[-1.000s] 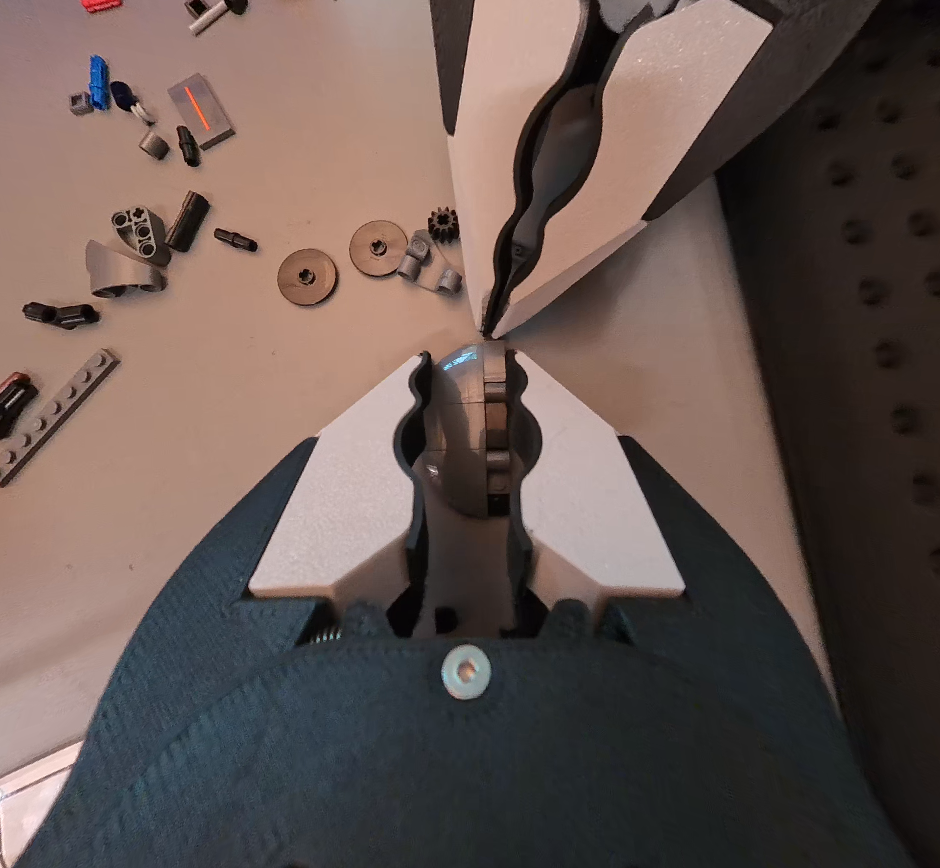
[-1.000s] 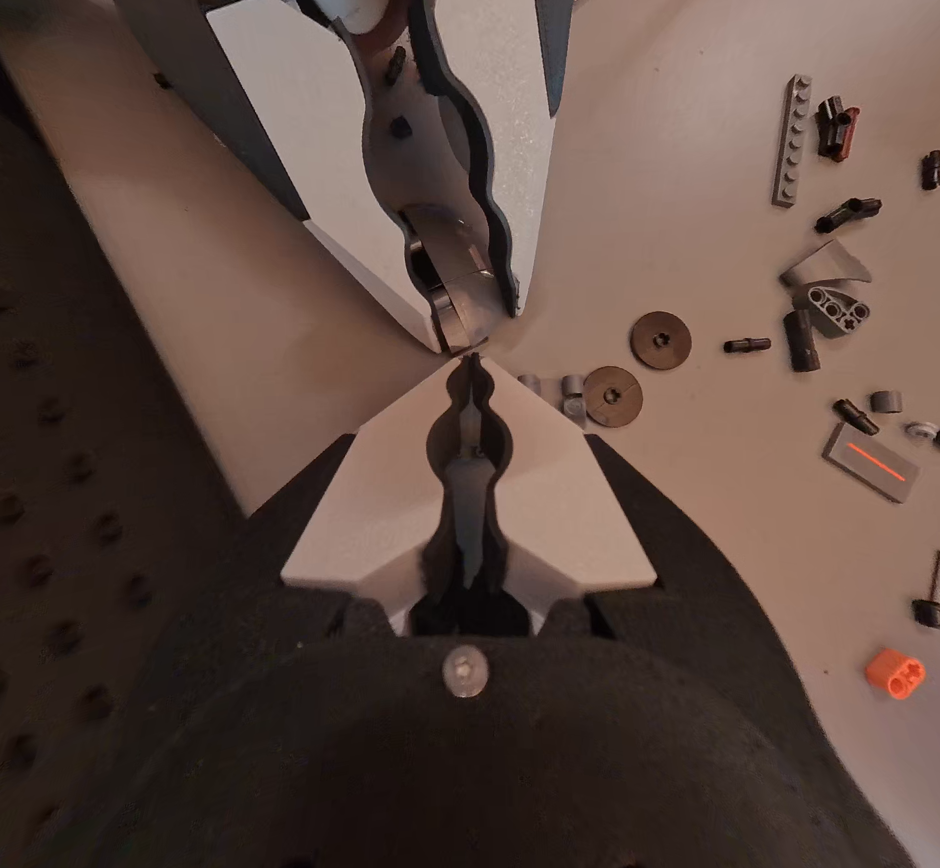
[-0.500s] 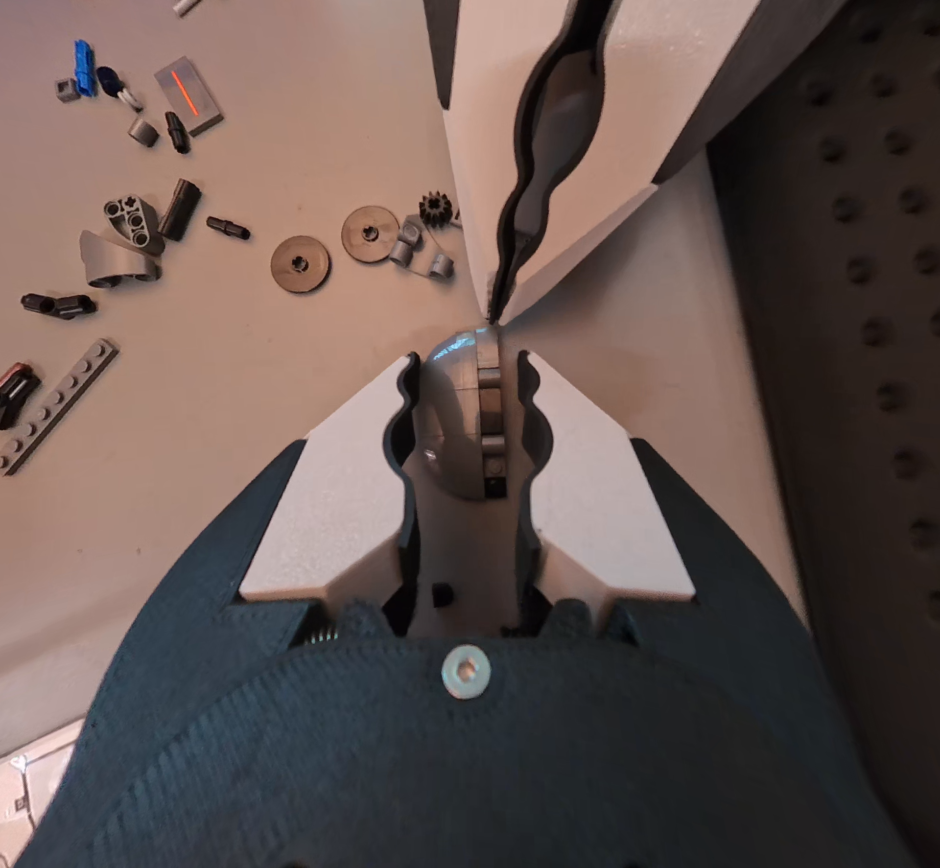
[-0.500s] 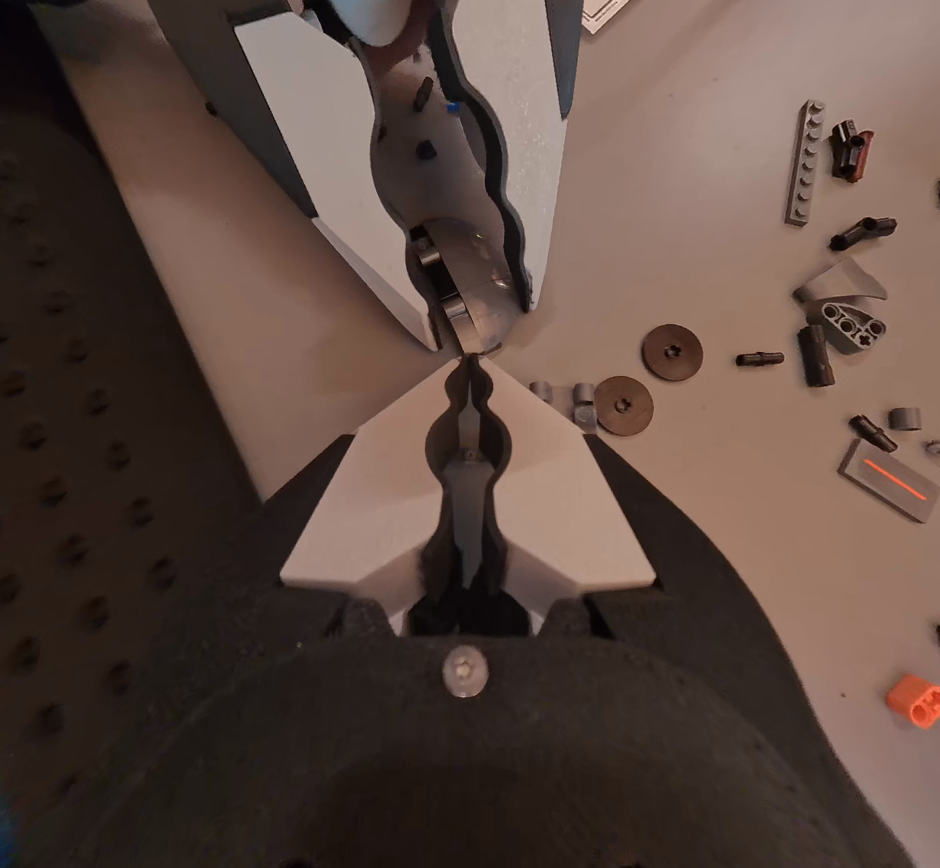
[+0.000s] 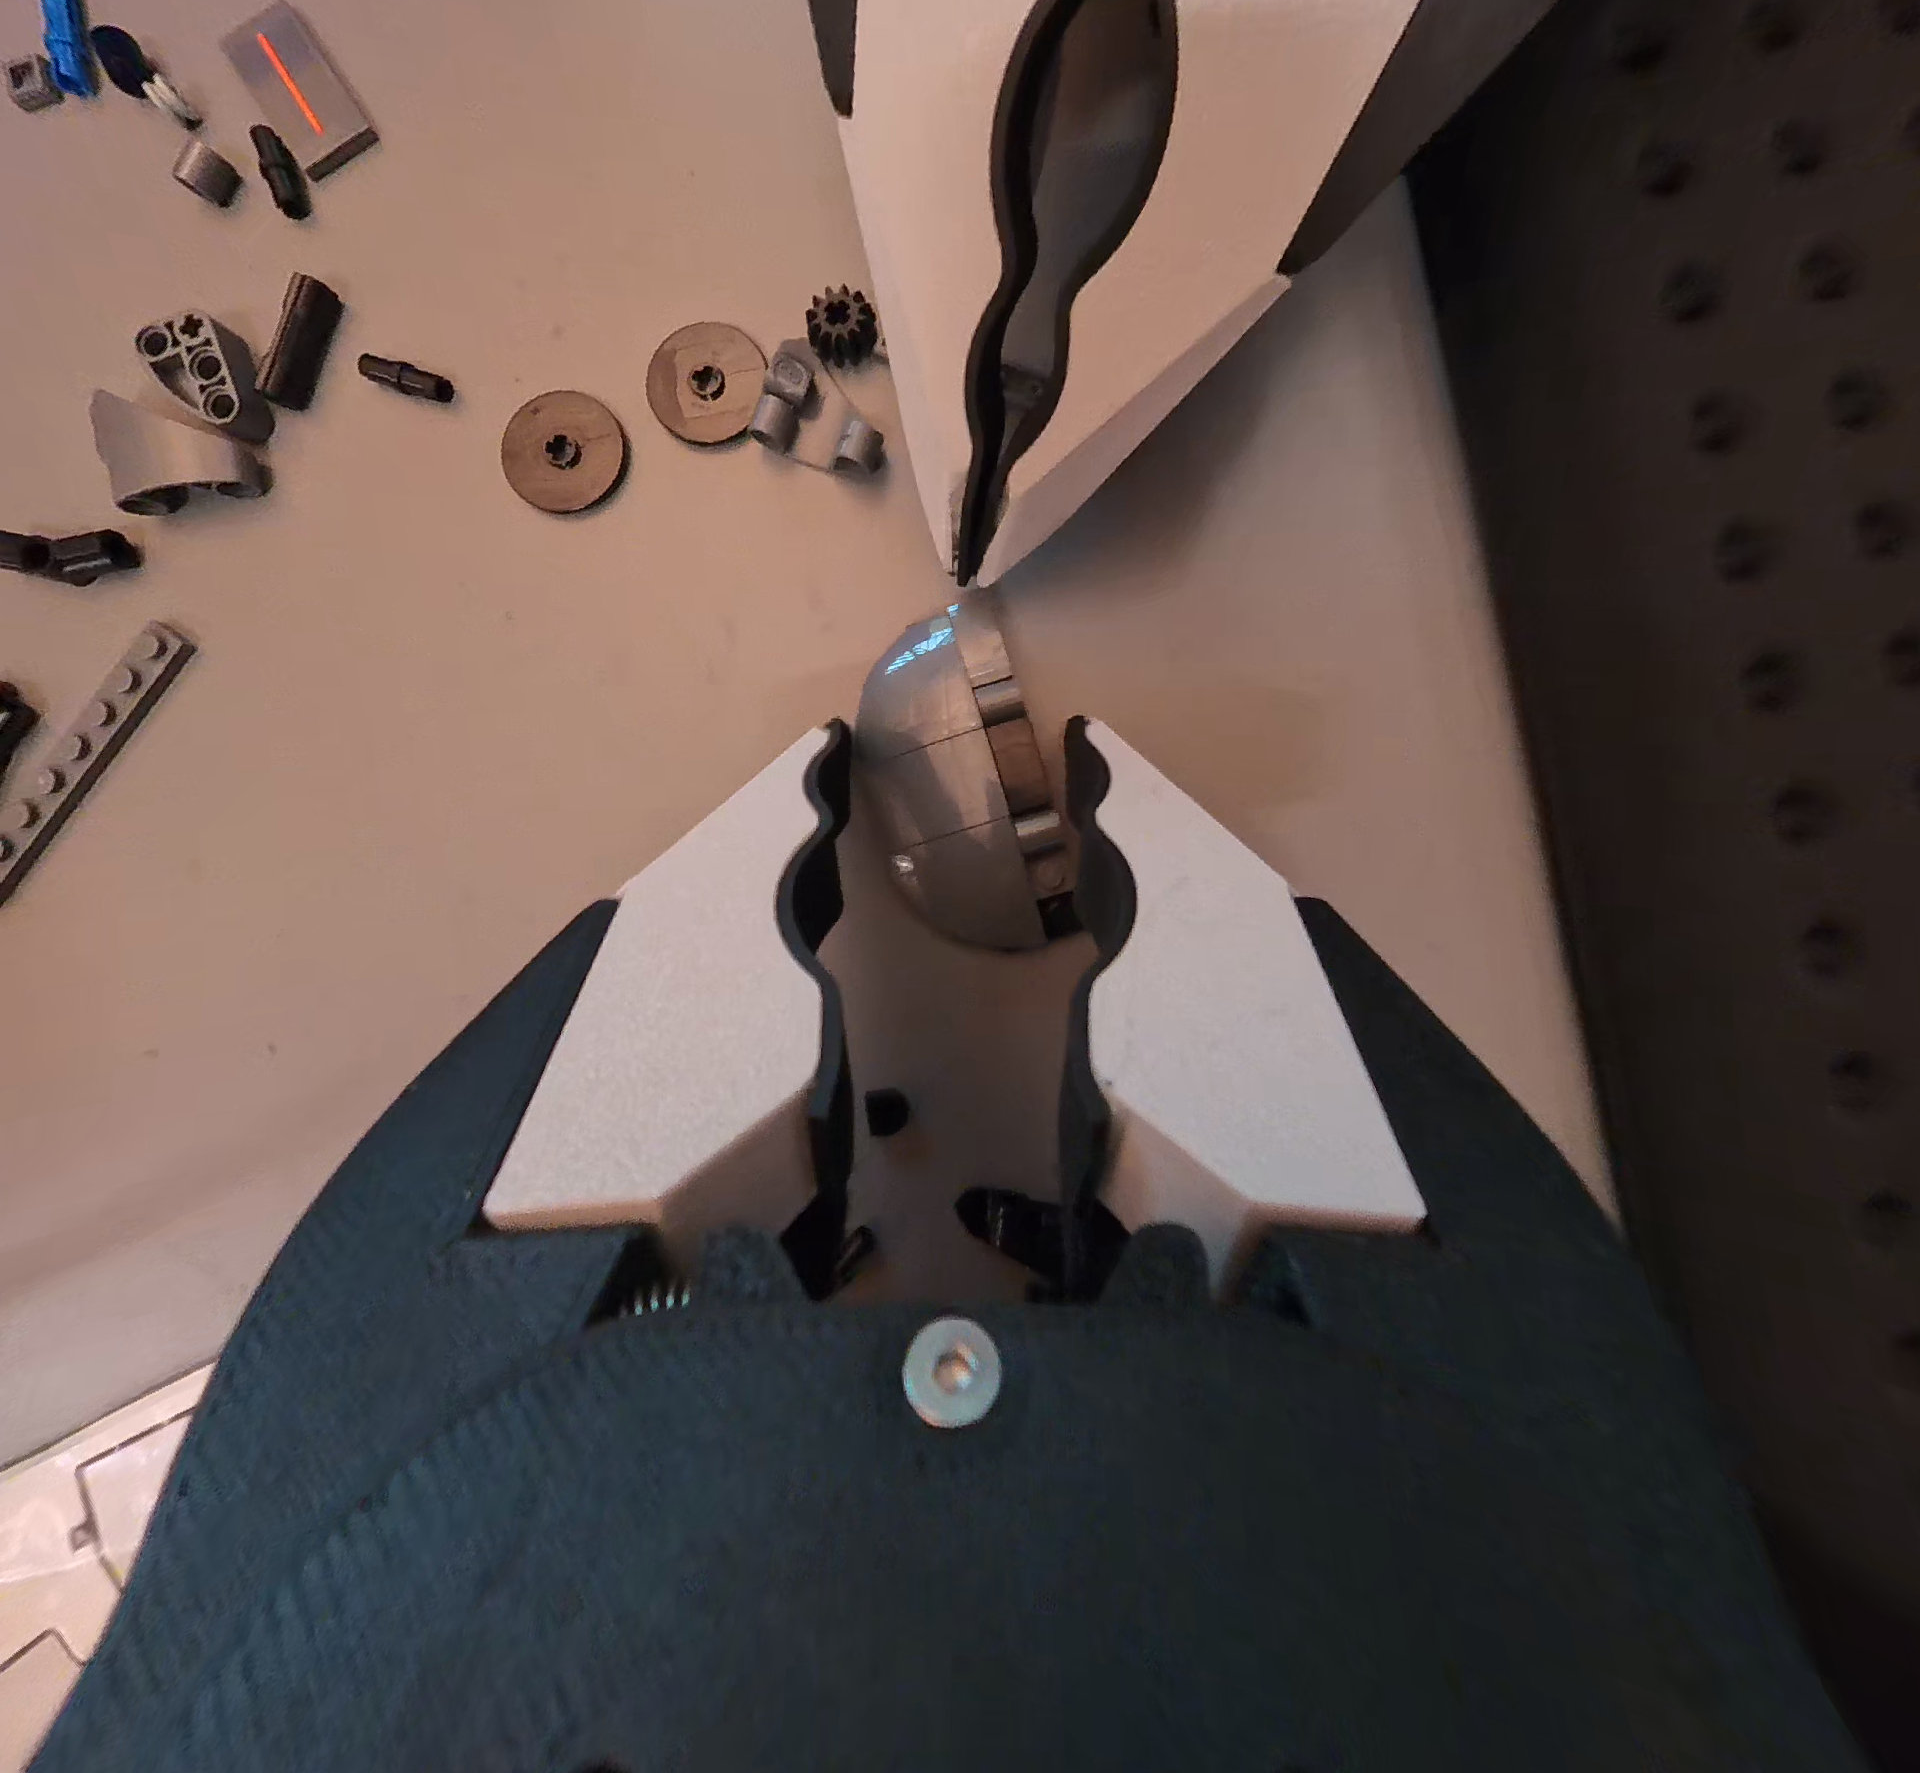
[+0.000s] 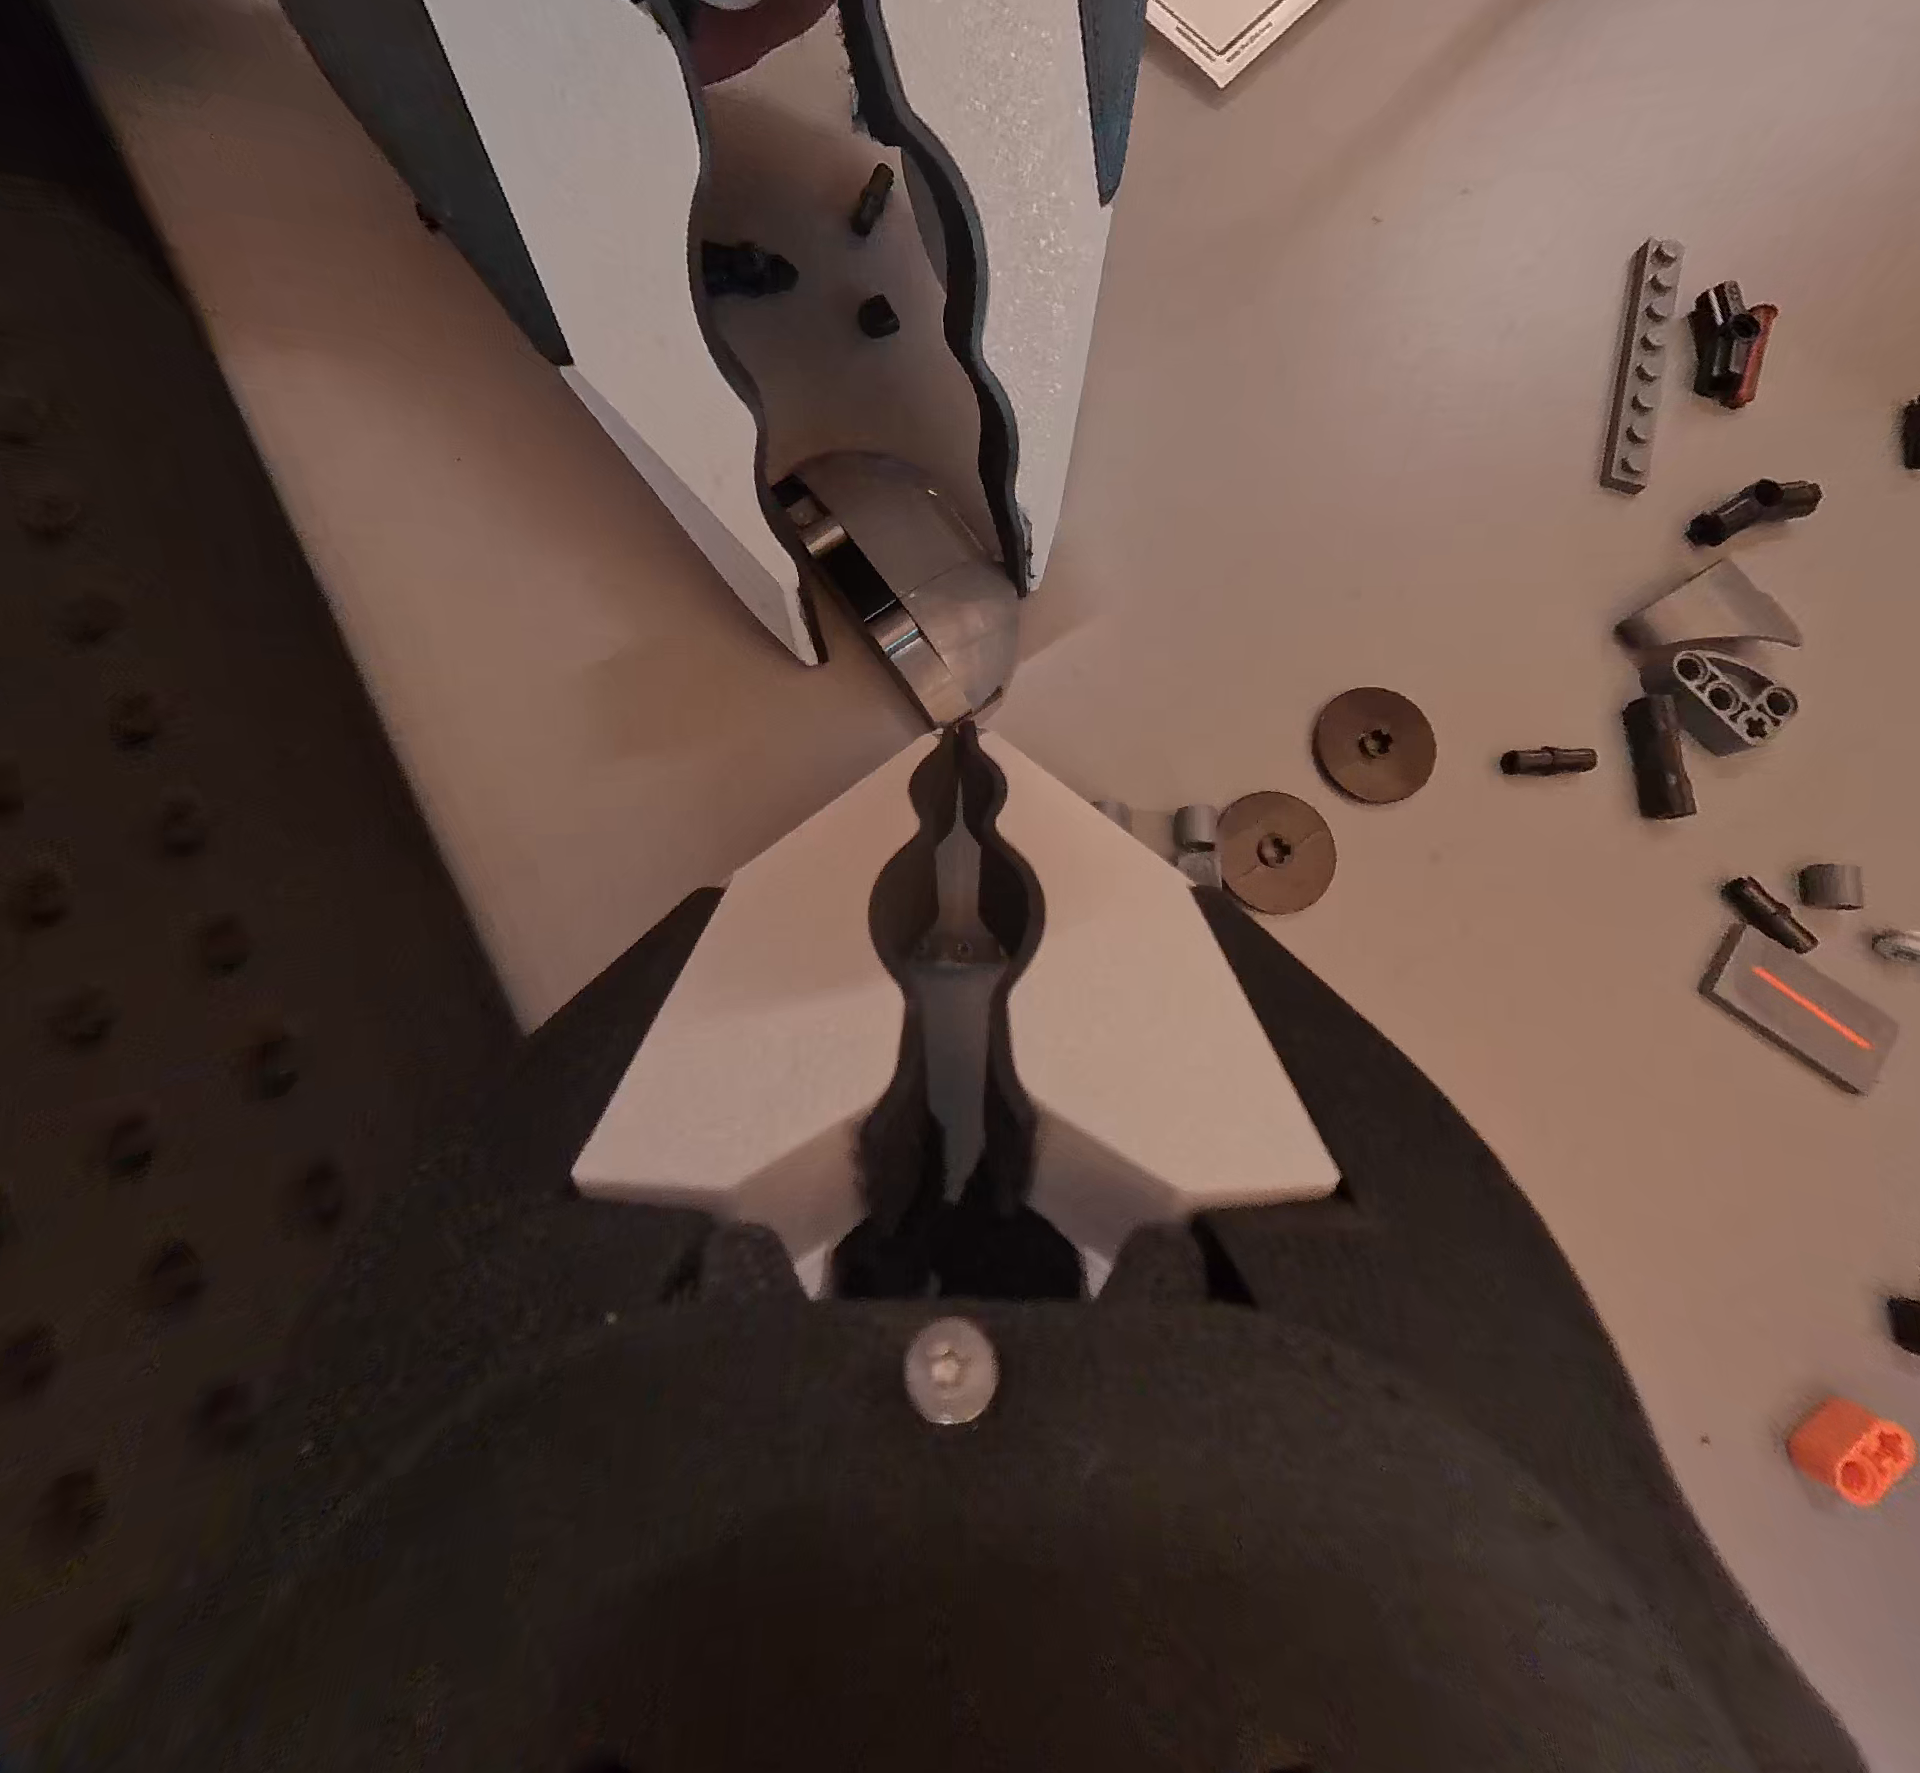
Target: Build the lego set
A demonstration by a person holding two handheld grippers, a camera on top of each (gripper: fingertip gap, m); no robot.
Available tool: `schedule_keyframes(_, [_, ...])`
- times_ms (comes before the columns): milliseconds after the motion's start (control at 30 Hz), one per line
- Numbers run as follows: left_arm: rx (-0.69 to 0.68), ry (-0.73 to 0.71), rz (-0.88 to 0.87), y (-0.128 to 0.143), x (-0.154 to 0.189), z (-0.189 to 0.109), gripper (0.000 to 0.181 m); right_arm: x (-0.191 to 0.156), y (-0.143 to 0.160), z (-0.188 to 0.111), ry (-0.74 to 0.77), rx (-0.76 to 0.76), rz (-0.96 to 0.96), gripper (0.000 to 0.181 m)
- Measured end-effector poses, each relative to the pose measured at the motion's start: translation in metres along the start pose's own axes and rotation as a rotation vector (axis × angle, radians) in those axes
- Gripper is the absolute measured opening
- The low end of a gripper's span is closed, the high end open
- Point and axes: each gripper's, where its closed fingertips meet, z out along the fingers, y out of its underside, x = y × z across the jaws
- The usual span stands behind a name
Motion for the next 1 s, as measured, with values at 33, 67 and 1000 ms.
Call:
schedule_keyframes(33, [0.002, -0.002, -0.004, 0.000, -0.001, -0.001, 0.040, 0.000, 0.000, 0.000, 0.002, 0.001, 0.001, 0.000])
schedule_keyframes(67, [0.008, -0.004, -0.009, 0.000, -0.002, -0.002, 0.040, 0.001, -0.001, -0.001, 0.005, 0.006, 0.004, 0.000])
schedule_keyframes(1000, [0.070, -0.047, -0.023, 0.000, -0.005, -0.029, 0.038, 0.004, -0.058, -0.018, -0.302, 0.212, 0.009, 0.008])
